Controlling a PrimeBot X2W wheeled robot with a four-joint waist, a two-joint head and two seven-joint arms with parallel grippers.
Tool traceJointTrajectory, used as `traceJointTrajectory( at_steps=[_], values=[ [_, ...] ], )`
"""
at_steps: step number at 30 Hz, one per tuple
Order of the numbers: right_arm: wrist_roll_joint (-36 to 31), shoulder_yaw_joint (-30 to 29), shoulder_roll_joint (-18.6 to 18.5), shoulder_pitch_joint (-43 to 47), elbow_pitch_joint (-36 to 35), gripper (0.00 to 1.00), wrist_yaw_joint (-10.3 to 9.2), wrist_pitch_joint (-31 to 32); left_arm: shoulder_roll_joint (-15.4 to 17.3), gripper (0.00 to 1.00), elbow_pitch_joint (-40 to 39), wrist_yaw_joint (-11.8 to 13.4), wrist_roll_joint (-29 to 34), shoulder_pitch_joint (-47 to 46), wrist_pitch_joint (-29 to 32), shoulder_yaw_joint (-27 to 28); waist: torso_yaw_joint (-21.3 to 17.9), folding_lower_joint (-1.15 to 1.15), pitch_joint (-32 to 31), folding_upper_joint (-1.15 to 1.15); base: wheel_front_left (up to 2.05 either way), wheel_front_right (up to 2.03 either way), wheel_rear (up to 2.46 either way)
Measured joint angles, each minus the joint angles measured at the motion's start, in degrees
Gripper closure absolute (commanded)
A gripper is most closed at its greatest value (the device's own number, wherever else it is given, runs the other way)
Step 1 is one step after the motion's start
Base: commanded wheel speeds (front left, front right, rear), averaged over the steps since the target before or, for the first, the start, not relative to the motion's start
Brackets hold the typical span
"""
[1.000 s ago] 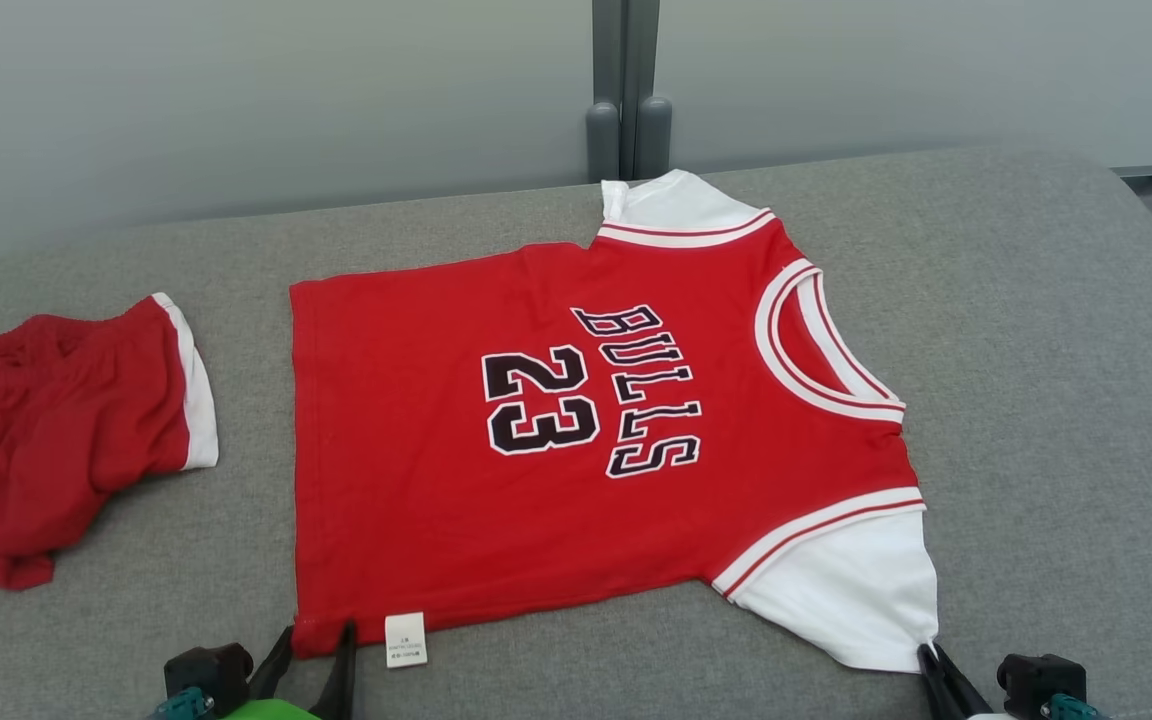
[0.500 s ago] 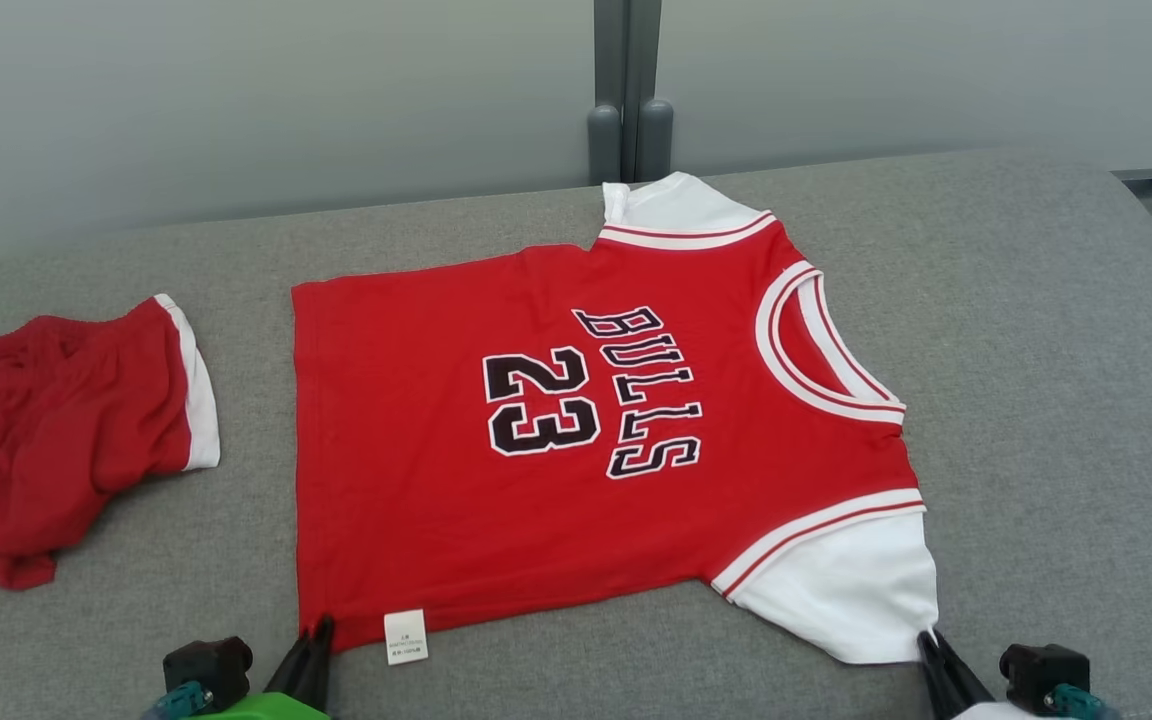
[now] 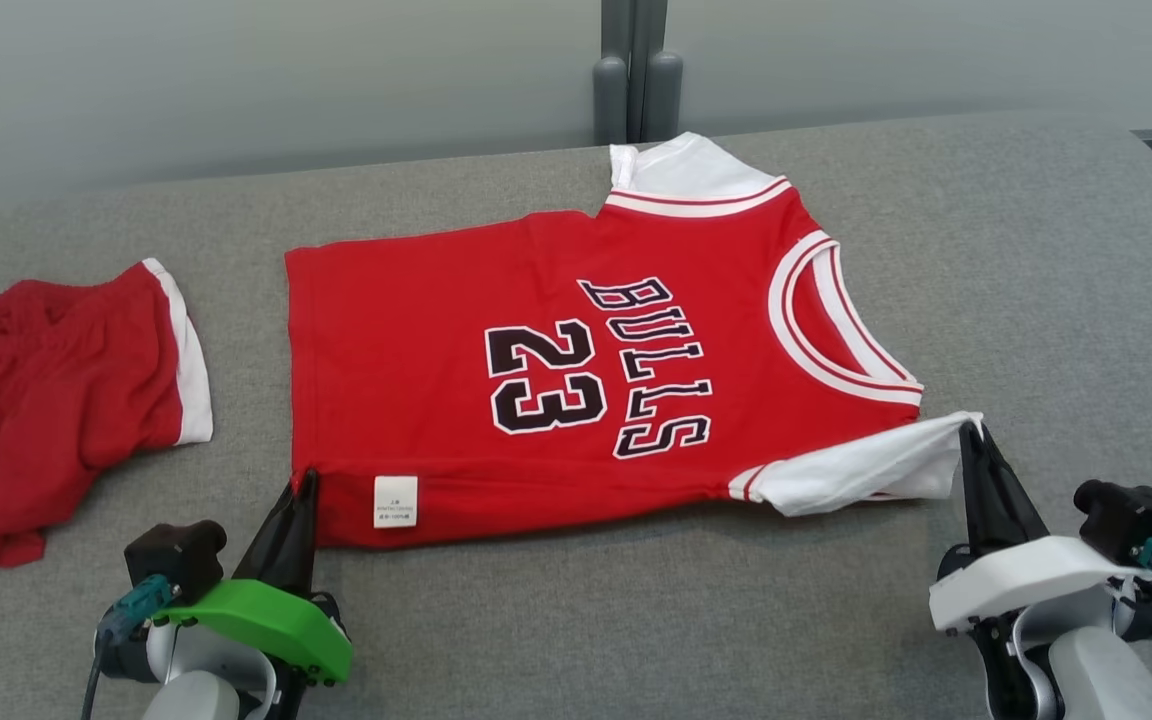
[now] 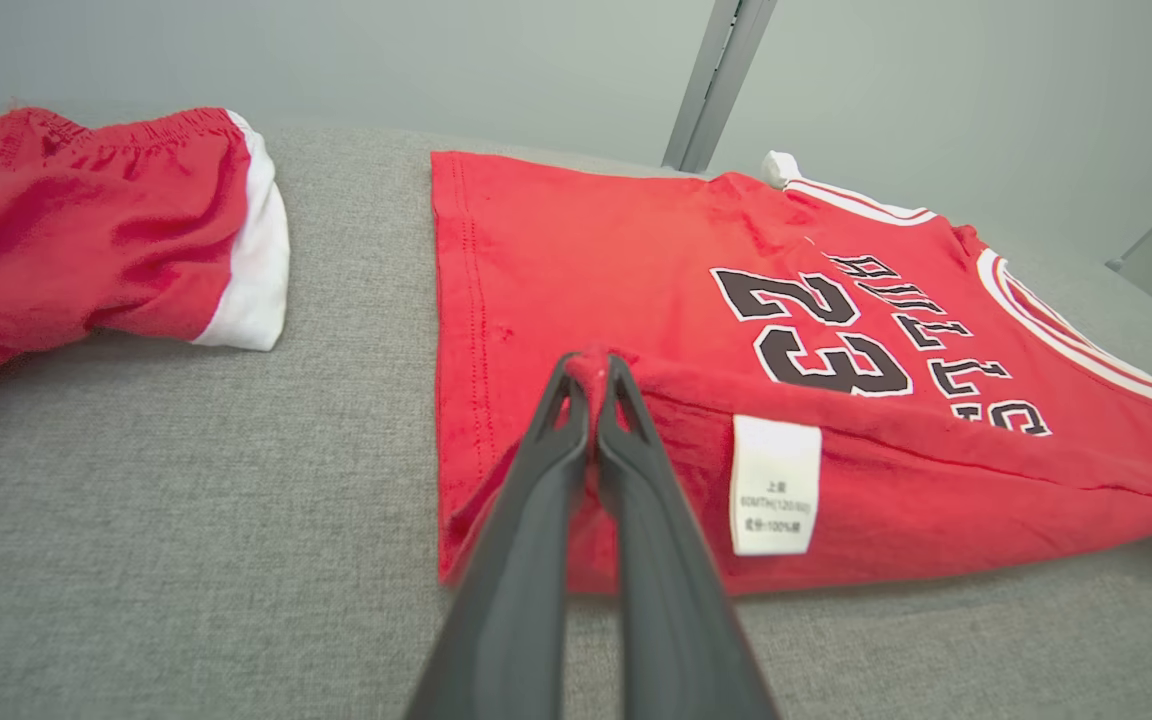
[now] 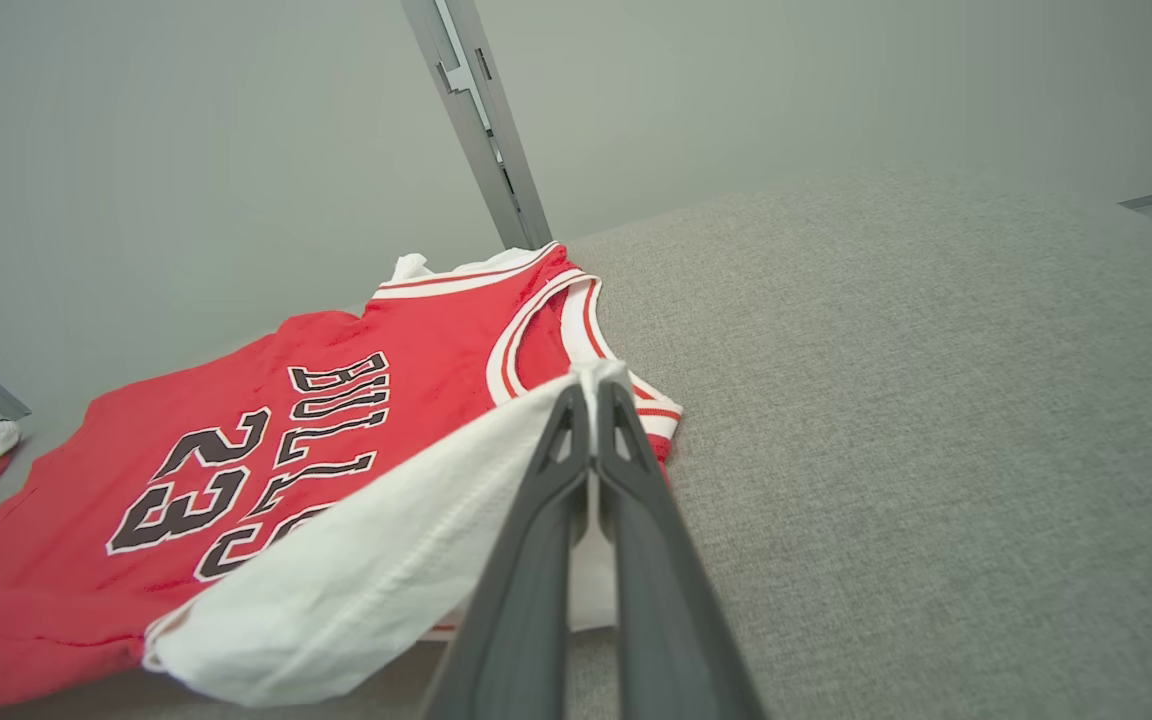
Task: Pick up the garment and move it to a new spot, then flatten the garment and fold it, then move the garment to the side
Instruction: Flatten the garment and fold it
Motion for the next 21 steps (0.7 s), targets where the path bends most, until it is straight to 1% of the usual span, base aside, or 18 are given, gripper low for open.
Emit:
traceJointTrajectory(
  at_steps=[2,8,12,16,20,21],
  values=[
    [0.92,-0.22,-0.07,-1.31,0.09,1.00,0.47,0.00,0.01,1.00,-0.15,0.00,-0.01,-0.76,0.09,-0.03,0.30,0.00,0.69,0.00,0.00,0.00,0.00],
    [1.23,-0.54,-0.60,-7.02,0.75,1.00,0.47,0.79,0.40,1.00,-0.68,0.00,-0.01,-2.60,1.32,-0.09,0.97,0.00,3.20,0.00,0.00,0.00,0.00],
    [1.20,-0.90,-1.78,-11.72,1.69,1.00,0.43,2.18,0.45,1.00,-1.20,0.00,-0.01,-4.21,1.70,0.01,1.35,0.00,4.91,0.00,0.00,0.00,0.00],
    [0.73,-0.86,-3.15,-15.11,4.20,1.00,0.42,4.15,0.35,1.00,-0.69,0.01,0.00,-6.04,2.46,-0.20,1.93,0.00,6.21,0.00,0.00,0.00,0.00],
    [-0.47,1.14,-3.86,-17.18,7.34,1.00,0.53,6.38,0.36,1.00,0.48,0.02,0.00,-6.70,2.61,-0.13,2.71,0.00,6.88,0.00,0.00,0.00,0.00],
    [-0.87,1.57,-3.88,-17.78,7.81,1.00,0.82,6.83,0.36,1.00,0.63,0.02,0.00,-6.82,2.90,-0.21,2.85,0.00,7.01,0.00,0.00,0.00,0.00]
  ],
)
